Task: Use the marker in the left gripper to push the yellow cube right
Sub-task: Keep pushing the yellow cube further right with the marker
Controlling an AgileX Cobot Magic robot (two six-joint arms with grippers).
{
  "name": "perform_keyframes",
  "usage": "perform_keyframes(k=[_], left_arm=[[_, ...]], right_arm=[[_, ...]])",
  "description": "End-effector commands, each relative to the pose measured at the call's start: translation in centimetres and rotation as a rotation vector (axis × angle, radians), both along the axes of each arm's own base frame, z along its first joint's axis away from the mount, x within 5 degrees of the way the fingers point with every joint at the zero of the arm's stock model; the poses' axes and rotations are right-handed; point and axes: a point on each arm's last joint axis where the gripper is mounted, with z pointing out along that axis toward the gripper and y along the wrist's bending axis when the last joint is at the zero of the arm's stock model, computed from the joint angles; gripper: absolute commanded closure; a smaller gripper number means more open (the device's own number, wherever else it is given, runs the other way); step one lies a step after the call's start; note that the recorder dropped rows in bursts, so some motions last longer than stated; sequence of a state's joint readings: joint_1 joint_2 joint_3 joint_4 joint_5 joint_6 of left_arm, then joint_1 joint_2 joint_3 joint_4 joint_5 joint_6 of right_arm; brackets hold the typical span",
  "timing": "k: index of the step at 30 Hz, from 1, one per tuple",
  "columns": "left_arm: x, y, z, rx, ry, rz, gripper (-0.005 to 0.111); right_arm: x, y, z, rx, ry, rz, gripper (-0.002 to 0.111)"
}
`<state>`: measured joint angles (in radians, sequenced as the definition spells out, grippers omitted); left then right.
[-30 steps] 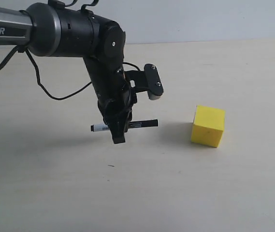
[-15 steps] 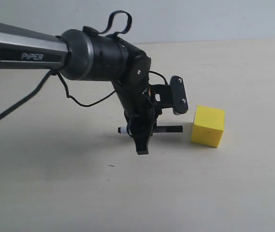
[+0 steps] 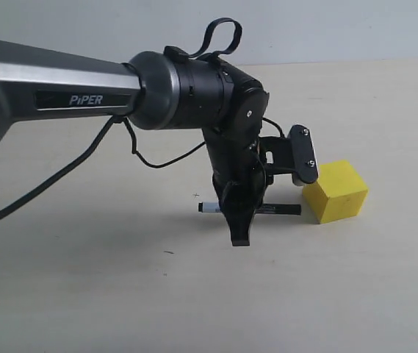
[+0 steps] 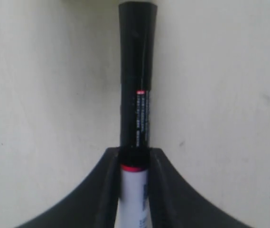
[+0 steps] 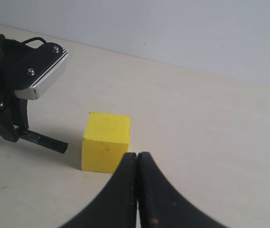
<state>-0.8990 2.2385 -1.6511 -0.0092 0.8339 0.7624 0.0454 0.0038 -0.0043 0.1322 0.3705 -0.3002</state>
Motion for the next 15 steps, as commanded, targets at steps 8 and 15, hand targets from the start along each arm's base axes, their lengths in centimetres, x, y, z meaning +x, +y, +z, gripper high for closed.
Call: perform_keyframes(k=[8, 15], left_arm=[[1.6, -0.5, 1.0, -0.133, -0.096, 0.05, 0.107], [2.3, -1.6, 1.6, -0.175, -0.116, 0.063, 0.107]], right_arm=[[0.0, 0.0, 0.0, -0.001, -0.013, 0.0, 0.108], [0.0, 0.0, 0.0, -0.001, -0.011, 0.0, 0.108]])
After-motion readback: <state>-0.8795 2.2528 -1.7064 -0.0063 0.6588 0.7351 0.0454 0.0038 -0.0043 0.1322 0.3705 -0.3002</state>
